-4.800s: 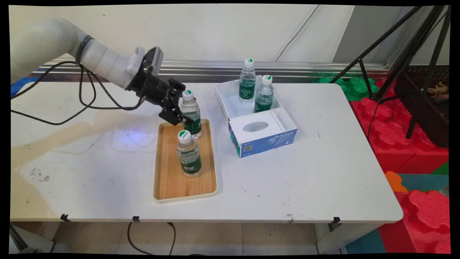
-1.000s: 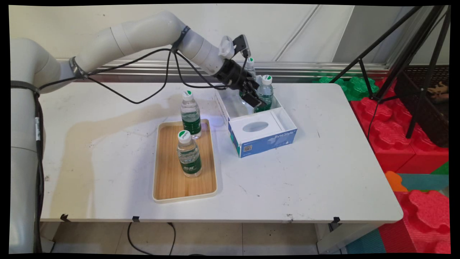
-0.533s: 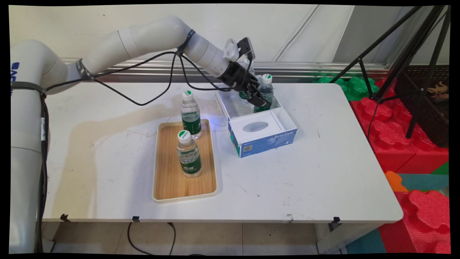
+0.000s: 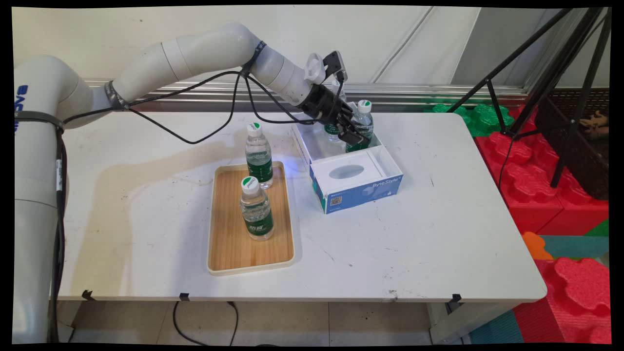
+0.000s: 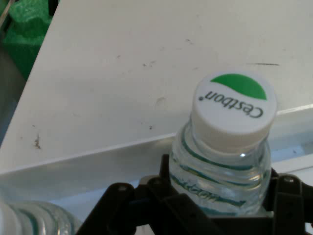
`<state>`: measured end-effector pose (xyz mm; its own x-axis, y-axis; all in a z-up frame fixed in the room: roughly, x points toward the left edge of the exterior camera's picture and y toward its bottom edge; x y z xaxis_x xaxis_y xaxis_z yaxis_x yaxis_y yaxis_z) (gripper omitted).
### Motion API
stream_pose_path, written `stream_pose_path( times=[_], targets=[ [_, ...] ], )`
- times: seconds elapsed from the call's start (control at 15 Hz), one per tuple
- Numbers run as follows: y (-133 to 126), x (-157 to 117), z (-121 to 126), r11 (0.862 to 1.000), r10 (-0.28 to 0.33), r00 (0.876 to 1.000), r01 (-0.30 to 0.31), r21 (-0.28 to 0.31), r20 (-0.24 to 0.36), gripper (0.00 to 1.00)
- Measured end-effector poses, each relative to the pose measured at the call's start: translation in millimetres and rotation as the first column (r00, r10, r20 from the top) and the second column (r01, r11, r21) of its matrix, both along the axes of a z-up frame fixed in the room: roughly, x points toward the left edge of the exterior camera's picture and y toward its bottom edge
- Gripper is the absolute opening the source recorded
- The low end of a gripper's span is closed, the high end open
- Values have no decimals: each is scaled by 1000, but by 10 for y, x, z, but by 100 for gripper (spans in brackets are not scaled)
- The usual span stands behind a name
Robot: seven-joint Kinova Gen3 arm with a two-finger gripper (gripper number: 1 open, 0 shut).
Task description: Place the picked object on the tray
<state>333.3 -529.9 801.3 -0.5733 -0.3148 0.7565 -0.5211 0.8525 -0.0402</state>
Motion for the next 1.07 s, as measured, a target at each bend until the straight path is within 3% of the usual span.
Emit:
stream_pose_path(
  times=[0.6,1.07],
  targets=[
    [119,110,249,999,10,1000,-11,-38,-19,0],
    [414,398,683,996,17,999,-21,-82,-49,0]
  ],
)
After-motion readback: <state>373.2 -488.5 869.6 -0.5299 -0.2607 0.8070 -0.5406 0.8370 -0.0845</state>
